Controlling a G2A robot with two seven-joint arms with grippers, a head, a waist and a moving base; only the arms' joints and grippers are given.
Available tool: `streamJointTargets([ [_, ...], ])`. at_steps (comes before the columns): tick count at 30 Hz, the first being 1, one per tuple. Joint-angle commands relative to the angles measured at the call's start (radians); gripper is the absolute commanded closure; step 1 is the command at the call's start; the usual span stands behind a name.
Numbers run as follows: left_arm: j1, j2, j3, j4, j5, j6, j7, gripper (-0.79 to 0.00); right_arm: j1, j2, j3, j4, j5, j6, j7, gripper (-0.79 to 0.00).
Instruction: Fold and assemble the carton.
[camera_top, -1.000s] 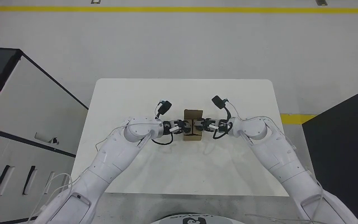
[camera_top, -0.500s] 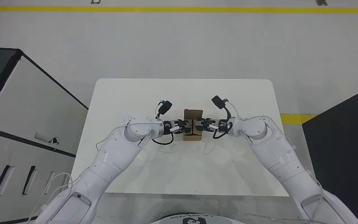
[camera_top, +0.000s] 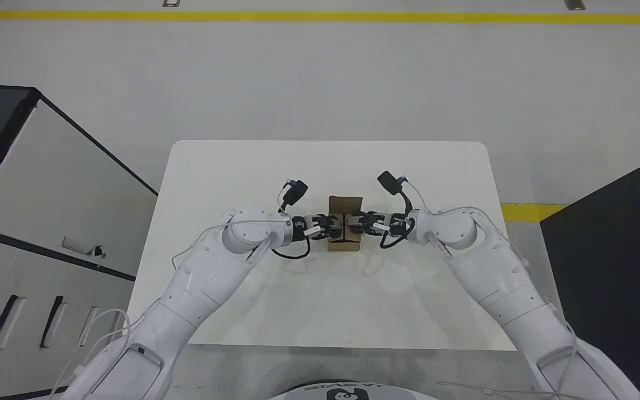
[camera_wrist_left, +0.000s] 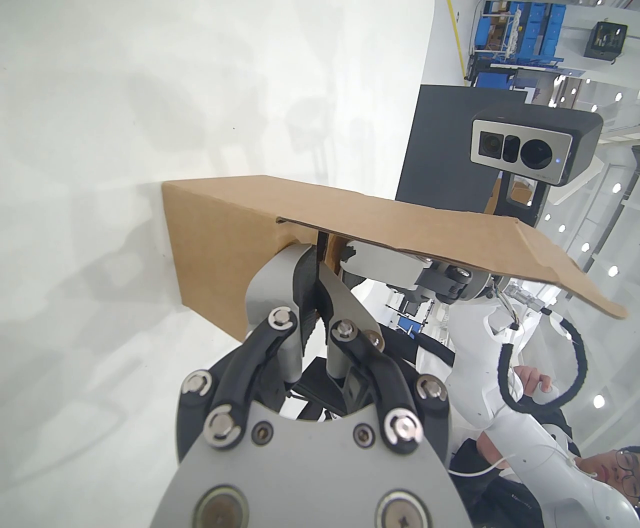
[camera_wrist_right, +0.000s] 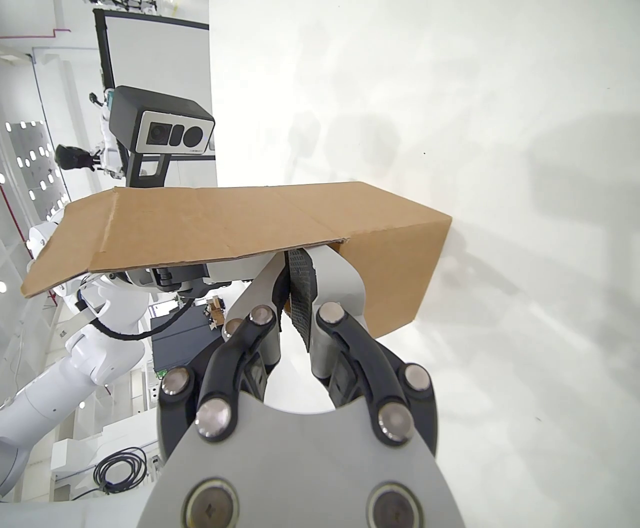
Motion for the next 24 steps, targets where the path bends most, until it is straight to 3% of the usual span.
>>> streamJointTargets([
  [1,0.001,0.000,0.000,0.000,0.001,0.000,0.000,0.000,-0.001,0.000,0.000,-0.001,0.000,0.000,0.000,0.000],
  [13,0.012,0.003,-0.014,-0.019,0.006,-0.013,0.002,0.000,-0.014,0.002,0.015,-0.014,0.012,-0.007,-0.014,0.000],
  [14,0.015,0.005,-0.018,-0.025,0.007,-0.019,0.000,0.000,-0.017,0.003,0.020,-0.018,0.015,-0.011,-0.016,-0.160],
  [16,0.022,0.008,-0.026,-0.037,0.011,-0.031,-0.004,-0.363,-0.026,0.006,0.033,-0.028,0.023,-0.021,-0.014,-0.785],
  [17,0.026,0.010,-0.030,-0.047,0.013,-0.037,-0.010,-0.754,-0.031,0.008,0.041,-0.035,0.030,-0.025,-0.010,-0.785],
  [18,0.032,0.013,-0.035,-0.058,0.016,-0.045,-0.015,-0.785,-0.037,0.011,0.050,-0.046,0.039,-0.034,0.000,-0.785],
  [24,0.082,0.033,-0.081,-0.145,0.030,-0.065,-0.047,-0.785,-0.091,0.036,0.140,-0.109,0.104,-0.086,0.084,-0.785],
])
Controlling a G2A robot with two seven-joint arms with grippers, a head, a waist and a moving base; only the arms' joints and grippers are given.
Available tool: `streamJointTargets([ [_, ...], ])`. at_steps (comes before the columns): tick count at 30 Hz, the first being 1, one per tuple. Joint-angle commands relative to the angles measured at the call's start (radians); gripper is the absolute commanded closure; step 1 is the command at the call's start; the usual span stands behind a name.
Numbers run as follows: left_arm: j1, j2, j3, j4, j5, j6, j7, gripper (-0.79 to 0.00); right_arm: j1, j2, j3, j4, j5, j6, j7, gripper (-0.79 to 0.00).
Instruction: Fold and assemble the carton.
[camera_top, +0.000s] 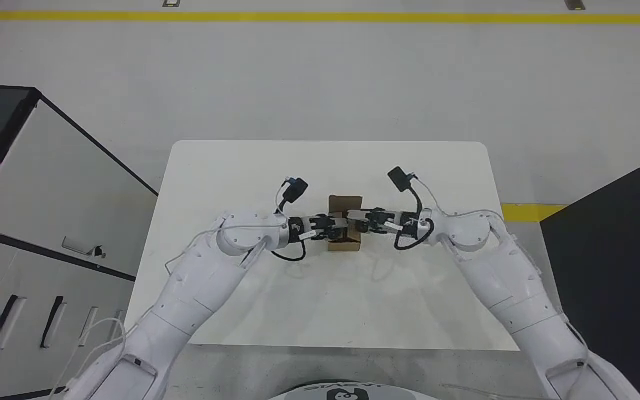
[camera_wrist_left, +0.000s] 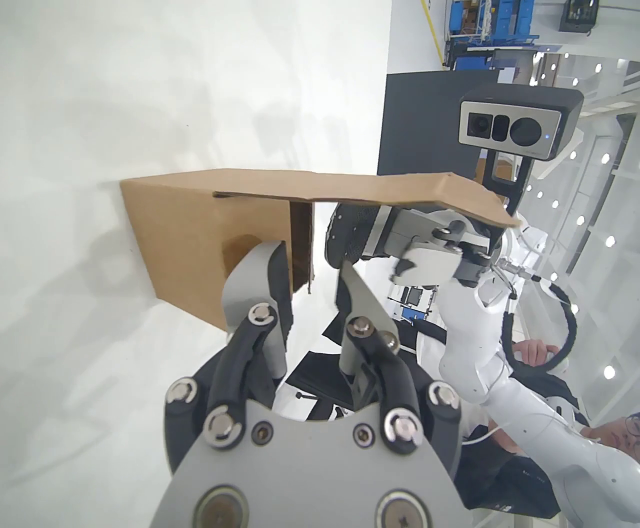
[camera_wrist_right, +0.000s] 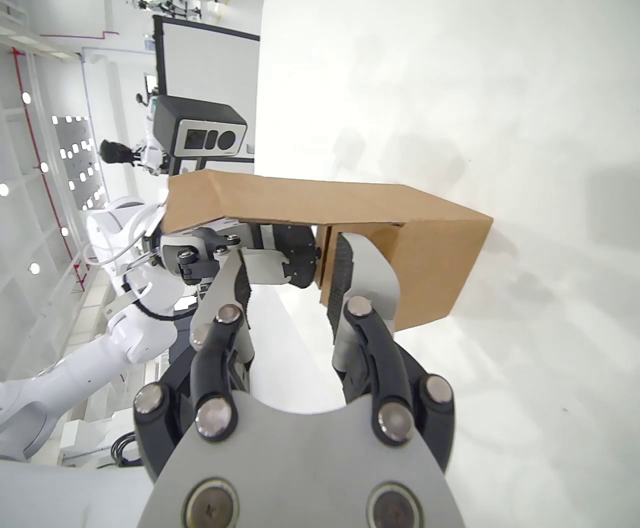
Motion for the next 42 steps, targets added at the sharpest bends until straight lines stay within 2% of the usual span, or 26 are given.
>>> streamJointTargets([
  [1,0.022,0.008,-0.020,-0.038,0.004,0.000,-0.012,-0.785,-0.020,0.010,0.035,-0.020,0.020,-0.015,0.030,-0.785],
  [6,0.081,0.032,-0.078,-0.163,0.037,0.007,-0.049,-0.785,-0.067,0.032,0.127,-0.051,0.122,-0.067,0.135,-0.785],
  [8,0.101,0.042,-0.098,-0.214,0.073,0.012,-0.067,-0.785,-0.067,0.032,0.127,-0.051,0.122,-0.067,0.135,-0.785],
  [14,0.106,0.042,-0.097,-0.212,0.067,0.010,-0.060,-0.785,-0.071,0.031,0.126,-0.051,0.134,-0.065,0.125,-0.785],
  [23,0.131,0.044,-0.085,-0.175,0.011,-0.058,-0.093,-0.785,-0.033,0.025,0.150,0.018,0.308,-0.102,0.130,-0.785],
  [29,0.129,0.045,-0.085,-0.176,0.021,-0.058,-0.090,-0.785,-0.033,0.025,0.150,0.018,0.308,-0.102,0.130,-0.785],
  [36,0.139,0.038,-0.053,-0.136,-0.059,-0.100,-0.103,-0.785,0.000,0.014,0.133,0.061,0.307,-0.103,0.025,-0.785],
  [42,0.120,0.030,-0.023,-0.082,-0.080,-0.132,-0.082,-0.785,0.075,-0.010,0.056,0.138,0.302,-0.115,-0.012,-0.785],
])
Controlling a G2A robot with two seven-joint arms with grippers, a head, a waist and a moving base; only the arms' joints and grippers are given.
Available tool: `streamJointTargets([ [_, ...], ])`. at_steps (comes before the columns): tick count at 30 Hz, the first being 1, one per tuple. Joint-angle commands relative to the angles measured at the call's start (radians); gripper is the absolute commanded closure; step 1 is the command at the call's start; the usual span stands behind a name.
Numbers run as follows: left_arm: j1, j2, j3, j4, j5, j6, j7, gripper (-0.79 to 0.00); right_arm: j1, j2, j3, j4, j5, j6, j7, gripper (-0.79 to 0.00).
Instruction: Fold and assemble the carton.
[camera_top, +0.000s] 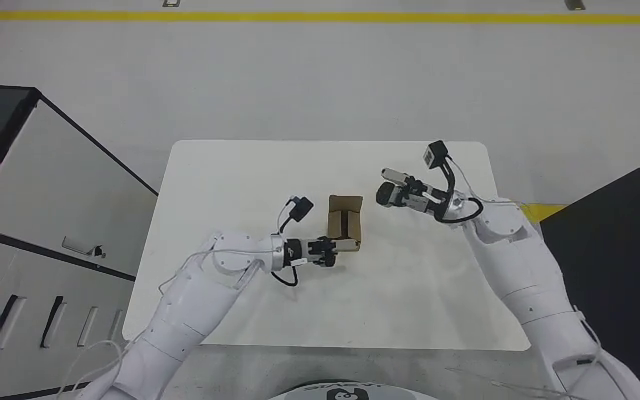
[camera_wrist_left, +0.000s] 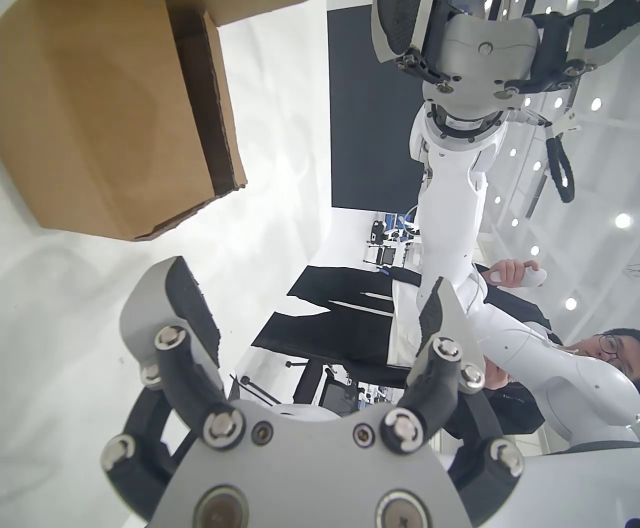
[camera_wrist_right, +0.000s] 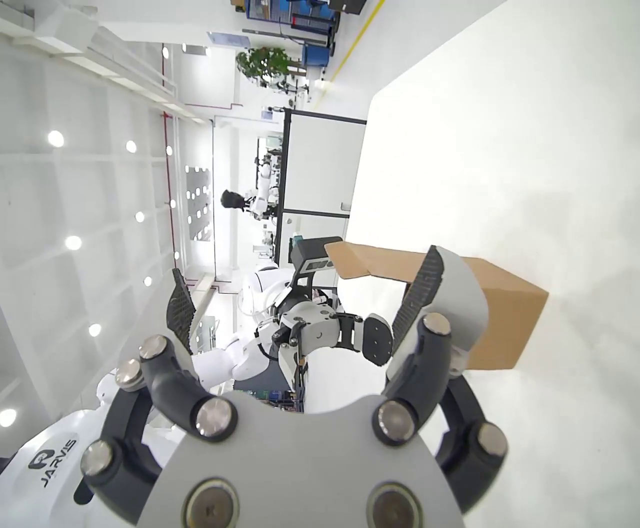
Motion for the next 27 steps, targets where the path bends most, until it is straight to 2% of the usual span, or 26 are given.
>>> streamJointTargets([
  [1,-0.008,-0.004,0.014,0.021,-0.003,-0.010,0.007,-0.785,0.037,-0.012,-0.037,0.043,-0.004,-0.006,-0.010,-0.785],
  [7,-0.032,-0.015,0.046,0.073,-0.008,-0.025,0.052,-0.785,0.138,-0.049,-0.128,0.180,0.019,-0.050,-0.016,-0.785],
  [14,-0.051,-0.021,0.060,0.110,-0.002,-0.030,0.096,-0.785,0.200,-0.079,-0.181,0.279,0.052,-0.087,0.008,-0.785],
  [27,-0.041,-0.011,0.003,0.115,-0.016,-0.037,0.143,-0.785,0.219,-0.096,-0.203,0.347,0.094,-0.089,0.114,-0.785],
])
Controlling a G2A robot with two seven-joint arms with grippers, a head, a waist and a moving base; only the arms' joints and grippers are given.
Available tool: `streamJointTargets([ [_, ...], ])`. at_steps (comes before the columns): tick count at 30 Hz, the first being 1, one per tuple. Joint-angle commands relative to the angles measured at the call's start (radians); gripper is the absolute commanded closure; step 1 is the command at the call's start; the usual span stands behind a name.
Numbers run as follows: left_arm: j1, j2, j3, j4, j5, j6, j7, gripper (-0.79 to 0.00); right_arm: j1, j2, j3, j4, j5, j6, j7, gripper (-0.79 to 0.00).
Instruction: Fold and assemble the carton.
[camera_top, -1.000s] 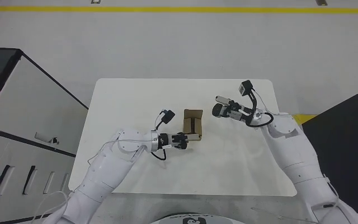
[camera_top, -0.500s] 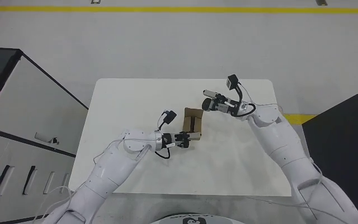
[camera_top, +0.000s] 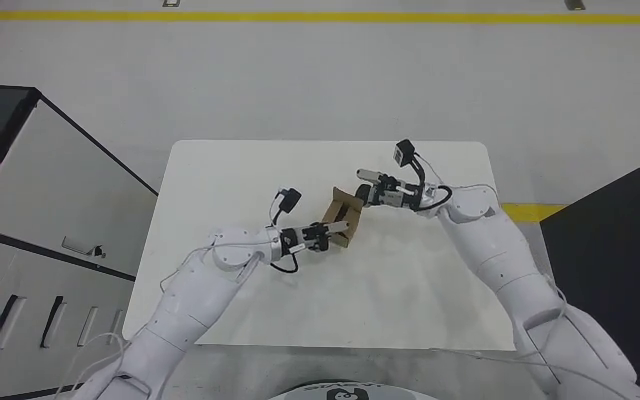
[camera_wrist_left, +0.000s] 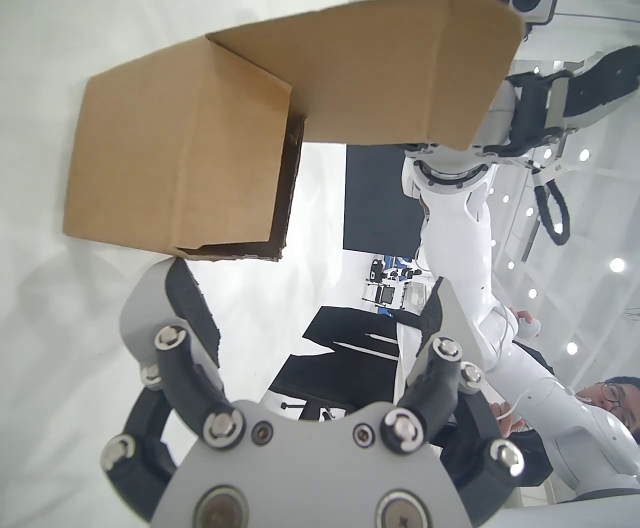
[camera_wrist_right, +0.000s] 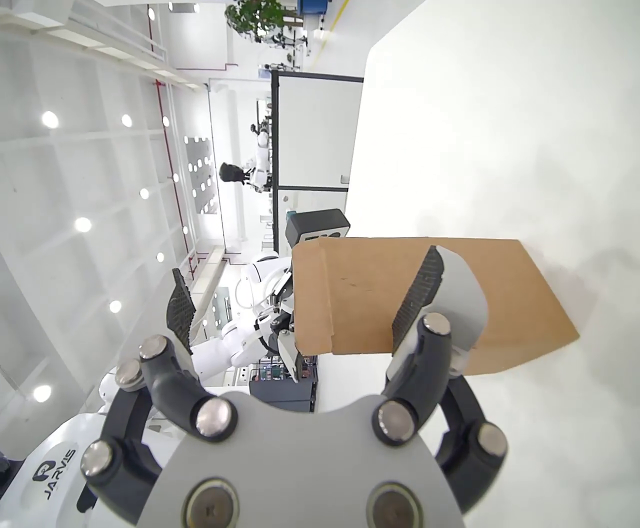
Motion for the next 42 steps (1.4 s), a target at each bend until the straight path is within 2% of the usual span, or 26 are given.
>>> streamJointTargets([
  [1,-0.001,0.000,-0.004,0.003,-0.006,-0.004,0.004,-0.785,-0.004,0.000,0.003,0.001,0.005,0.005,0.011,-0.785],
  [18,-0.033,-0.010,-0.012,0.069,-0.061,-0.039,0.052,-0.785,-0.053,0.010,0.030,-0.051,0.003,0.055,0.033,-0.785],
  [24,-0.015,-0.001,-0.047,0.063,-0.075,-0.039,0.035,-0.785,-0.075,0.020,0.066,-0.081,0.014,0.051,0.027,-0.785],
  [25,-0.007,0.002,-0.057,0.056,-0.074,-0.038,0.027,-0.714,-0.080,0.023,0.076,-0.088,0.015,0.051,0.029,-0.785],
  [26,0.001,0.006,-0.069,0.050,-0.073,-0.036,0.020,-0.360,-0.086,0.026,0.085,-0.096,0.015,0.052,0.030,-0.785],
  [27,0.009,0.010,-0.081,0.042,-0.070,-0.032,0.012,-0.040,-0.091,0.029,0.094,-0.105,0.016,0.053,0.030,-0.785],
  [28,0.017,0.015,-0.091,0.034,-0.064,-0.026,0.000,0.000,-0.097,0.032,0.103,-0.113,0.017,0.055,0.032,-0.785],
  [36,0.020,0.018,-0.098,0.027,-0.050,-0.024,-0.009,0.000,-0.110,0.039,0.122,-0.134,0.019,0.060,0.046,-0.785],
  [42,0.027,0.011,-0.088,0.116,-0.095,-0.009,0.020,0.000,-0.110,0.039,0.122,-0.134,0.019,0.060,0.046,-0.785],
])
